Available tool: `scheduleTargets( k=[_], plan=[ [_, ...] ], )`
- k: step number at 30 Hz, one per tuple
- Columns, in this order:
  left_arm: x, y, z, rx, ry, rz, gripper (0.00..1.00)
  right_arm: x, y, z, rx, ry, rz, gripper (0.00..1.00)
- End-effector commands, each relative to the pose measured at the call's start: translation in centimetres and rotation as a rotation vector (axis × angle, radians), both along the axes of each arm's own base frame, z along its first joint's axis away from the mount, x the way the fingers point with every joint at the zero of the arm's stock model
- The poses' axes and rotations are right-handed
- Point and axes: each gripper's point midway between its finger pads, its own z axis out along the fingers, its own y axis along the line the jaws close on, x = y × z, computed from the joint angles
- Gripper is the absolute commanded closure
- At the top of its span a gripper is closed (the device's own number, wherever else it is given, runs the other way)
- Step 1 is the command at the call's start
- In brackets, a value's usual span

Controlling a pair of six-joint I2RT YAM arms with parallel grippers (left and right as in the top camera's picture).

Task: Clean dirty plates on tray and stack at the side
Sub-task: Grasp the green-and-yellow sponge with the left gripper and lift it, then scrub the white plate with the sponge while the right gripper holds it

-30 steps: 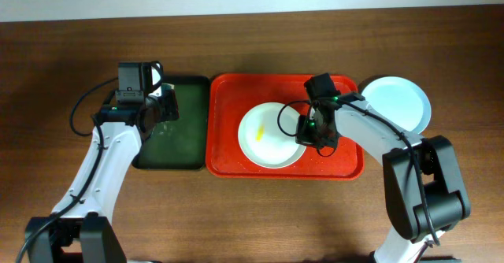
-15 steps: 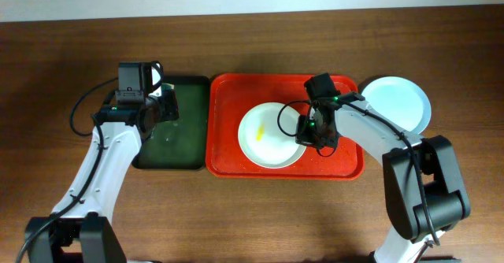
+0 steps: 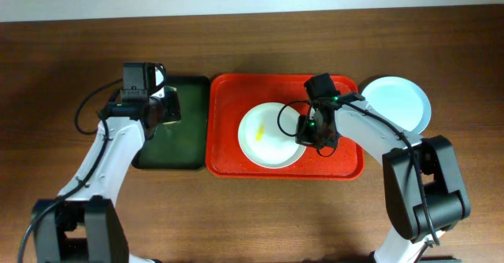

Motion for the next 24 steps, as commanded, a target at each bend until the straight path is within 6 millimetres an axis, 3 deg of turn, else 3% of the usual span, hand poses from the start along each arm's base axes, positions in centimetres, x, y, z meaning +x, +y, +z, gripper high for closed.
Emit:
scheduleTargets(
  k=[1,8,11,14,18,22,24],
  plan=[
    [0.6,-0.2,-1.3,-0.007,0.02,-0.012,1.0,-1.8,-0.5,-1.8,-0.048,0.059,0.01,0.96],
    [0.7,-0.2,-3.0,-0.007,0.051,-0.013,1.0,-1.8,-0.5,-1.8,-0.048,0.059,0.01,0.96],
    [0.8,-1.2,-0.8,-0.05,0.003,-0.043,1.0,-1.8,-0.5,-1.8,-0.048,0.059,0.01,0.96],
    [0.6,-3.2,4.1,-0.052,-0.116,-0.094,1.0,-1.5,0.4,-1.6,-0.009,0.032,0.103,0.96],
    [0.4,-4.5,7.8,0.083,-0.233,-0.084,1.0,-1.4,1.0,-1.6,-0.007,0.02,0.119,0.96],
    [0.6,-8.0,9.4,0.089,-0.297,-0.124,1.0,-1.5,1.0,-1.6,-0.006,0.021,0.119,0.96],
    [-1.1,-12.9,8.7,-0.043,-0.25,-0.275,1.0,-1.5,1.0,-1.6,-0.007,0.022,0.119,0.96]
  ],
)
